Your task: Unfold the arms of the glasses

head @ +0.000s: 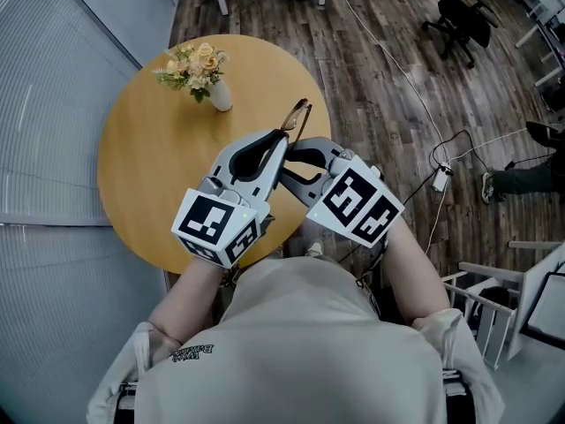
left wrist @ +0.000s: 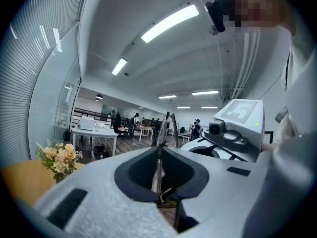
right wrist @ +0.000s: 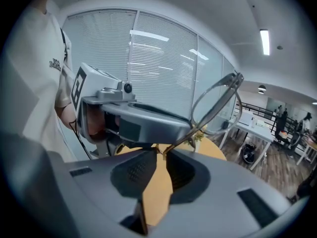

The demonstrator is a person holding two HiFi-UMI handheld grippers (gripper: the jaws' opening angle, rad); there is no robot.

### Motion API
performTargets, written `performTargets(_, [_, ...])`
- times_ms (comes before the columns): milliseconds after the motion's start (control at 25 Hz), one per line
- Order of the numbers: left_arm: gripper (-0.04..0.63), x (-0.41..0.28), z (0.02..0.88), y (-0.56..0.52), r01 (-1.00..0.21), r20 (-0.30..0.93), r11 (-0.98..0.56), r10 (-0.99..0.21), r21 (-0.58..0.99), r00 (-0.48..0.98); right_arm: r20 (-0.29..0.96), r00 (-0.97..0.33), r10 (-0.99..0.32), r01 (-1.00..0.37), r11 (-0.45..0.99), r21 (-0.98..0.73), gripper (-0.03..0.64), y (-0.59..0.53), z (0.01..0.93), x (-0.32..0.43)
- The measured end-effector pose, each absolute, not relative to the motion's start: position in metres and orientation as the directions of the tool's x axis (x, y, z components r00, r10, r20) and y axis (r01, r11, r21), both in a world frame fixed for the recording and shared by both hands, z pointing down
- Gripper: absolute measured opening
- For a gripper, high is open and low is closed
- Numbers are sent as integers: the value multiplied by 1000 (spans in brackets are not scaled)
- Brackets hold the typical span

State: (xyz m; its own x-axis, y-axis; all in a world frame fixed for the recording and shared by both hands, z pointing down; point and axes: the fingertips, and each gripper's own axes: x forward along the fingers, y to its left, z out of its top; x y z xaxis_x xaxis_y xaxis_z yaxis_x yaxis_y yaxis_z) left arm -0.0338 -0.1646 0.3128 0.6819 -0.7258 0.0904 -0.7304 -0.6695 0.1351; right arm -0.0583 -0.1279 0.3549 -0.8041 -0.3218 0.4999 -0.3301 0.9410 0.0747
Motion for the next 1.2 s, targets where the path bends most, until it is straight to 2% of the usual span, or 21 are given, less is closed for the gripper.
performTargets(80, [44,-34,315,-164,-729,94,-670,-724,136,683,488,-810,-326,-344,937,56,51,-130,356,-58])
performTargets(280, [44,-36,319,-166,-730,103,-671,-723,127,683,476,-816,-329,-355,934,37,40,-132,358,-55])
performTargets(640, [44,-58,314,-178,-773,87,-624,-769,116,633,493,-795,-353,-371,926,66,40,-137,354,-31])
performTargets(1200, [44,-75,323,-184,-799,120,-594,-790,92,601,466,-754,-463,-453,880,142,41,-150,328,24])
